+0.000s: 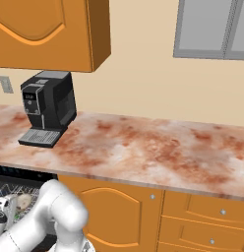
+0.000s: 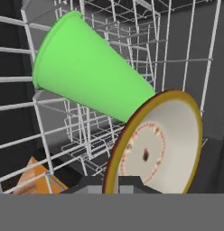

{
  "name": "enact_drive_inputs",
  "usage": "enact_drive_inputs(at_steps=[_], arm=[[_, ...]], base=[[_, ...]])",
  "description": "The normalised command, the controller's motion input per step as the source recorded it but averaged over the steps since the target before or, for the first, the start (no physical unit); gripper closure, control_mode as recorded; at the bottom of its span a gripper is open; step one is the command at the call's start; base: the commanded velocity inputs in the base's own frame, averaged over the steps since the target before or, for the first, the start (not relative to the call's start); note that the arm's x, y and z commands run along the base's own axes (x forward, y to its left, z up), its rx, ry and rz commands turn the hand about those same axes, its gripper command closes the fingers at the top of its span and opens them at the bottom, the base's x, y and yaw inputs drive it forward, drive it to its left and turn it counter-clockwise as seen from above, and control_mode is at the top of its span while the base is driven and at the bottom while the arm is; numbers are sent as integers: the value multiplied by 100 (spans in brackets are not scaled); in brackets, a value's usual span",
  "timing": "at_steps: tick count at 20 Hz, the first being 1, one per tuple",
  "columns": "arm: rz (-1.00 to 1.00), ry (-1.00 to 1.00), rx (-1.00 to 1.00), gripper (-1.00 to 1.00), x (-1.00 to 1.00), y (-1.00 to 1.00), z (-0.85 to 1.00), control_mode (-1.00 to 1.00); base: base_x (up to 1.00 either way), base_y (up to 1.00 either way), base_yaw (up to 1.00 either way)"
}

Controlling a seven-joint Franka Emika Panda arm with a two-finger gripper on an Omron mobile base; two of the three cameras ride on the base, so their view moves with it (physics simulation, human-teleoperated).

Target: Pick up the cup and bowl from the counter, place them in the dishwasher, and close the dishwasher door.

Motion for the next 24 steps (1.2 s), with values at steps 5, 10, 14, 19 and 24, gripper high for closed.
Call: enact_drive_inputs(at_steps=[5,10,14,19,24], arm=[[0,2,2,100,34,0,-57,-100],[0,3,1,-100,14,2,-77,-100],[0,0,0,-100,-2,3,-31,-100],[0,-5,-2,-100,-40,8,0,-100],[0,-8,-1,-100,-53,10,1,-100]], base=[[0,0,0],[0,0,0],[0,0,0],[0,0,0],[0,0,0]])
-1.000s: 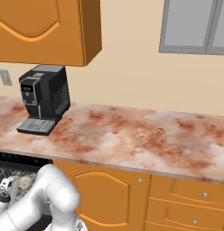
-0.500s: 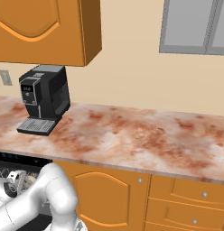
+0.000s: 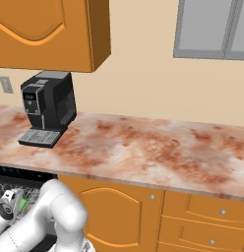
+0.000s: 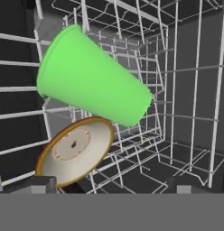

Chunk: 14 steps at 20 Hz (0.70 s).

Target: Pick up the cup and bowl from the counter, place them in the dishwasher, and close the dishwasher door.

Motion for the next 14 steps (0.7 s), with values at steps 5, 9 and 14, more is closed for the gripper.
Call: enact_drive_inputs(at_steps=[5,9,14], arm=[[0,-5,0,-100,-31,5,3,-100],[0,-5,0,-100,-32,2,0,-100],[0,-8,0,-100,-42,9,18,-100]], base=[[0,0,0],[0,0,0],[0,0,0]])
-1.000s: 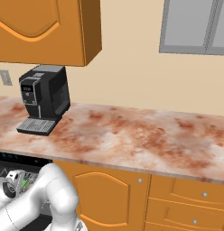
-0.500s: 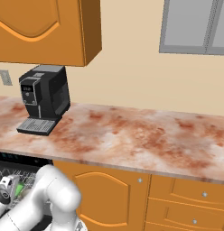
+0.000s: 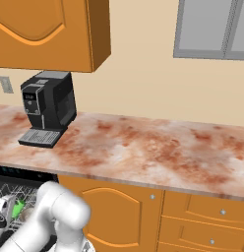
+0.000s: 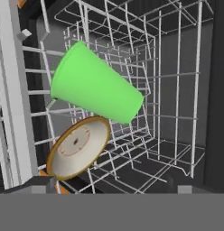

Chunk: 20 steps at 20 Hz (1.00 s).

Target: Pick up the cup and bowl from the counter, place them in the dishwasher, and close the dishwasher door.

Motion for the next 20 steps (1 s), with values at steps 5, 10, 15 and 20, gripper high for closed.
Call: enact_drive_inputs(at_steps=[5,10,15,20], arm=[[0,-9,0,-100,-43,6,33,-100],[0,-9,1,-100,-46,7,21,-100],[0,-7,9,-100,-39,1,3,-100],[0,-8,7,-100,-34,0,0,-100]], base=[[0,0,0],[0,0,0],[0,0,0],[0,0,0]])
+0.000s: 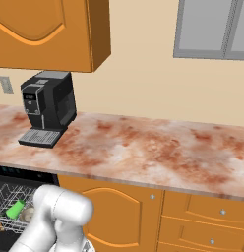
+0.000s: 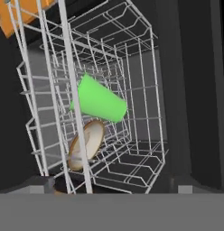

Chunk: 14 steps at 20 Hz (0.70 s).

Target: Pick up the cup and bowl from the counter, place them in the dishwasher, and close the dishwasher door.

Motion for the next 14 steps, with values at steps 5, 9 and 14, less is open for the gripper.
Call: enact_drive_inputs(at_steps=[5,9,14], arm=[[0,-12,4,-100,-43,7,5,-100],[0,-10,3,-100,-44,16,0,-100],[0,-9,4,-100,-51,21,0,-100]], base=[[0,0,0],[0,0,0],[0,0,0]])
